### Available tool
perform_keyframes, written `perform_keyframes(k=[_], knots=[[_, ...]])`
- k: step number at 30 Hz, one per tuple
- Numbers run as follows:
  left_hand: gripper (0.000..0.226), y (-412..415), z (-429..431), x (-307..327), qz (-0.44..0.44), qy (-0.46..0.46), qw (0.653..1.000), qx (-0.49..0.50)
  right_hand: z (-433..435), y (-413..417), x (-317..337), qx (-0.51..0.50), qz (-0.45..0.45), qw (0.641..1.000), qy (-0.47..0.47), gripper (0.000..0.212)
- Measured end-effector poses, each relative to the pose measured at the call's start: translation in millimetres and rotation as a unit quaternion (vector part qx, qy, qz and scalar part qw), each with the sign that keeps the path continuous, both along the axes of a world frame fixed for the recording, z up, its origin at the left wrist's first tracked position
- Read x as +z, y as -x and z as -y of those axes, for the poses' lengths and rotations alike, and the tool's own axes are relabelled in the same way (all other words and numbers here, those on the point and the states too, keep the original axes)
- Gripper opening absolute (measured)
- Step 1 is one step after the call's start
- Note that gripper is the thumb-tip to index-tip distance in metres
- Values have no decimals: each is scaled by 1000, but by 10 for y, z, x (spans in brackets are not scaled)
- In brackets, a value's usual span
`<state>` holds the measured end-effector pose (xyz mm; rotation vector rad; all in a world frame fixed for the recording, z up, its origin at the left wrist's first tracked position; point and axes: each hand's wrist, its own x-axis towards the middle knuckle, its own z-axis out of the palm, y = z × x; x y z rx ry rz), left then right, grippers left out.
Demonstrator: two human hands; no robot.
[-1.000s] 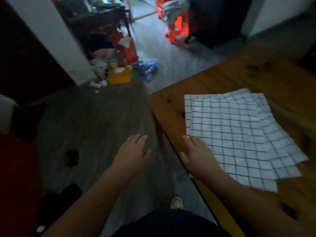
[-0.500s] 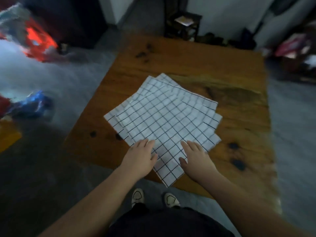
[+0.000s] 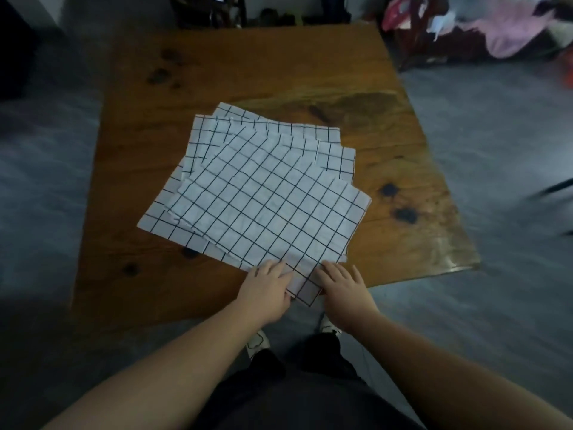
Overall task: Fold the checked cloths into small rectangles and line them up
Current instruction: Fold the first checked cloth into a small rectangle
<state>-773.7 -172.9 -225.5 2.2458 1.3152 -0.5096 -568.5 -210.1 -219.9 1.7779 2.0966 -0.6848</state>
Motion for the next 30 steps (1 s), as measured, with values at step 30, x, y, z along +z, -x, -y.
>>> perform_keyframes(k=[30], knots=[[100, 1454, 549, -387, 30, -78, 996, 38, 16, 347, -235, 68, 16, 998, -10, 84]])
